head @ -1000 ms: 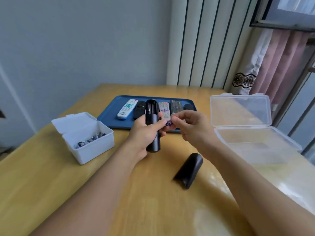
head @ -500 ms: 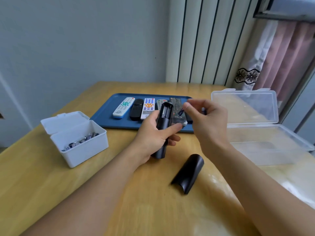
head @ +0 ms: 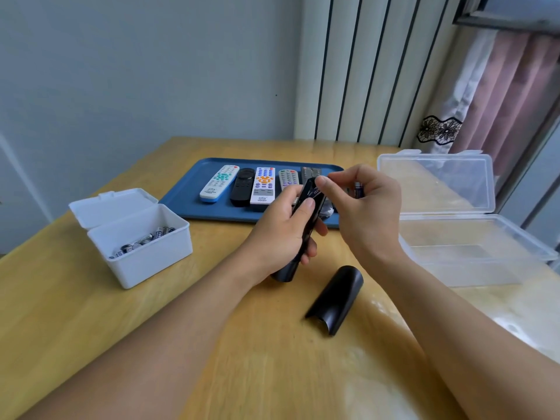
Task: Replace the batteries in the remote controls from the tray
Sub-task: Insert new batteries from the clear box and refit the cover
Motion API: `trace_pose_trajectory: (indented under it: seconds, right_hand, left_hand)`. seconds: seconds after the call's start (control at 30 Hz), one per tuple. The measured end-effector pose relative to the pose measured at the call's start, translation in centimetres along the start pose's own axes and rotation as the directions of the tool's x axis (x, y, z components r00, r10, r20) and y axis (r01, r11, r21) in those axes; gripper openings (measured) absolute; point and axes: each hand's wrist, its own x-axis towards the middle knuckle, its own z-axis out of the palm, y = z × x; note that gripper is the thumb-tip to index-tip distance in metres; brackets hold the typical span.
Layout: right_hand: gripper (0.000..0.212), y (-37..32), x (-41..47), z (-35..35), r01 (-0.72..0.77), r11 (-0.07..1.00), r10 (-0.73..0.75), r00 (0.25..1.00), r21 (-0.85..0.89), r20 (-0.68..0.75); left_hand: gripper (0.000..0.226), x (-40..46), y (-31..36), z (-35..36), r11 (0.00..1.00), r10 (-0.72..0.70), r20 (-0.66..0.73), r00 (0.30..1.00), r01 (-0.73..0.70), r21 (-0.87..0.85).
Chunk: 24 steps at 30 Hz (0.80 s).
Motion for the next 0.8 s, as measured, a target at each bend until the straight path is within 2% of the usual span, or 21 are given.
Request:
trace_pose_trajectory:
  seconds: [0.17,0.27,0.37,0.43,0.47,0.53,0.57,0.6,0.63,0.7,0.8]
  right_hand:
    - [0.011,0.1,-0.2,0.2,0.041,0.999,-0.041,0.999,-0.035,0.014]
    - [0.003,0.6,-0.5,0.5,0.12,0.986,-0.115,0.992,-0.117,0.047]
    - [0.016,0.7,-0.8,0.7,0.306,0.904,-0.281,0.952,-0.299,0.124]
    - [0.02,0.5,-0.5,0.7,0.314,0.886,-0.283,0.949,-0.342,0.139]
    - [0.018,0.5,-0.2,0.7,0.231,0.924,-0.207,0.972,-0.304,0.111]
    - [0.023,0.1,0.6,0.3,-0.111,0.989,0.118,0.991,-0.094,0.067]
    - [0.027,-0.2,0.8,0.1,-0.314,0.948,0.307,0.943,0.045,0.127]
    - [0.03,-0.5,0.9,-0.1,-0.487,0.859,0.446,0.864,0.159,0.235]
    - [0.031,-0.8,0.9,-0.3,-0.598,0.771,0.514,0.787,0.219,0.341]
    - [0.031,-0.9,0.7,-0.5,-0.677,0.693,0.527,0.71,0.247,0.467]
    - [0.028,-0.2,0.7,-0.4,-0.643,0.721,0.467,0.727,0.259,0.504]
  left_hand:
    - [0.02,-0.1,0.1,0.1,1.0,0.002,-0.007,1.0,-0.002,-0.013]
    - [0.022,-0.1,-0.1,0.3,0.998,-0.014,-0.017,1.0,0.012,-0.063]
    - [0.024,-0.1,-0.1,0.2,0.992,-0.044,-0.039,0.998,0.039,-0.121]
    - [0.022,-0.1,0.0,0.1,0.991,-0.056,-0.038,0.998,0.05,-0.127]
    - [0.021,-0.1,0.0,0.1,0.992,-0.053,-0.034,0.998,0.048,-0.12]
    - [0.02,0.0,0.2,0.1,0.996,-0.035,-0.025,0.999,0.033,-0.088]
    - [0.02,0.0,0.2,0.1,0.997,-0.024,-0.023,0.999,0.022,-0.067]
    - [0.02,-0.1,0.2,0.1,0.999,-0.015,-0.018,1.0,0.014,-0.046]
    - [0.019,-0.1,0.2,0.1,0.999,-0.007,-0.009,1.0,0.007,-0.031]
    - [0.018,-0.2,0.3,0.2,1.0,0.006,0.003,1.0,-0.006,-0.014]
    - [0.018,-0.2,0.2,0.3,1.0,0.012,0.006,1.0,-0.012,-0.008]
